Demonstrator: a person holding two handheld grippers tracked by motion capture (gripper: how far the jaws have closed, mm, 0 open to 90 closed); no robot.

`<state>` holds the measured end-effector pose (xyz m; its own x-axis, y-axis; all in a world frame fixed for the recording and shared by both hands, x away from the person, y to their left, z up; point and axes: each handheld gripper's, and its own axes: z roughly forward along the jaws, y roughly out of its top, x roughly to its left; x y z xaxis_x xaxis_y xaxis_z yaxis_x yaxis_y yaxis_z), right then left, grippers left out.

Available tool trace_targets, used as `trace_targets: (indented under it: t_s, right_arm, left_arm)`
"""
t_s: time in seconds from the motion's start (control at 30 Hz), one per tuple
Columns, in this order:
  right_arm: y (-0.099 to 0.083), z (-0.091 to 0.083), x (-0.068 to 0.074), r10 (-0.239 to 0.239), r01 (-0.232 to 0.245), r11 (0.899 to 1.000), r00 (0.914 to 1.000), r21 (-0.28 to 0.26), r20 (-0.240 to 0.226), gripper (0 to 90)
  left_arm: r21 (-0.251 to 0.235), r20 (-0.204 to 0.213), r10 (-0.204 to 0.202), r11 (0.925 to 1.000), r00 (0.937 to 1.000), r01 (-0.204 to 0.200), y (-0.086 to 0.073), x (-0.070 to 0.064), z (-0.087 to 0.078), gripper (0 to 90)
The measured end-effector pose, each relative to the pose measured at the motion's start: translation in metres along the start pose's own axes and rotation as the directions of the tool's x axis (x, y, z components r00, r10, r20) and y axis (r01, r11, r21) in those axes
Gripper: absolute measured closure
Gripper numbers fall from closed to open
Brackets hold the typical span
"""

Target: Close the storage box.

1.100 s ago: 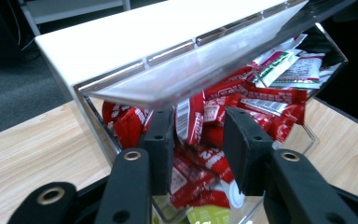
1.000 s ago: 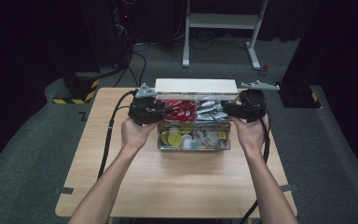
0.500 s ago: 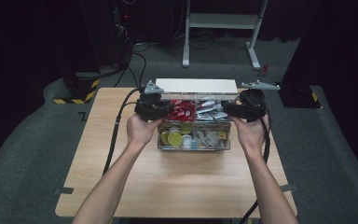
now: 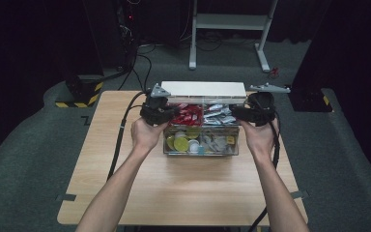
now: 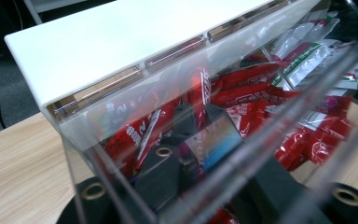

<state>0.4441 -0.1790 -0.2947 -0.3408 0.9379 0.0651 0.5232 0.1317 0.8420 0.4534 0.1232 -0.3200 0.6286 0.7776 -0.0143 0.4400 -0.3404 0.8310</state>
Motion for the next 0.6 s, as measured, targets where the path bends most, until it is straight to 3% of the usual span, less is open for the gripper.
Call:
trace_targets:
  t_s: [0.6]
  right_arm:
    - [0.000, 0.000, 0.000, 0.001, -0.001, 1.000, 1.0000, -0.005, 0.001, 31.8]
  left_arm:
    - [-0.004, 0.041, 0.008, 1.0000, 0.9991, -0.007, -0.003, -0.001, -0.017, 85.7]
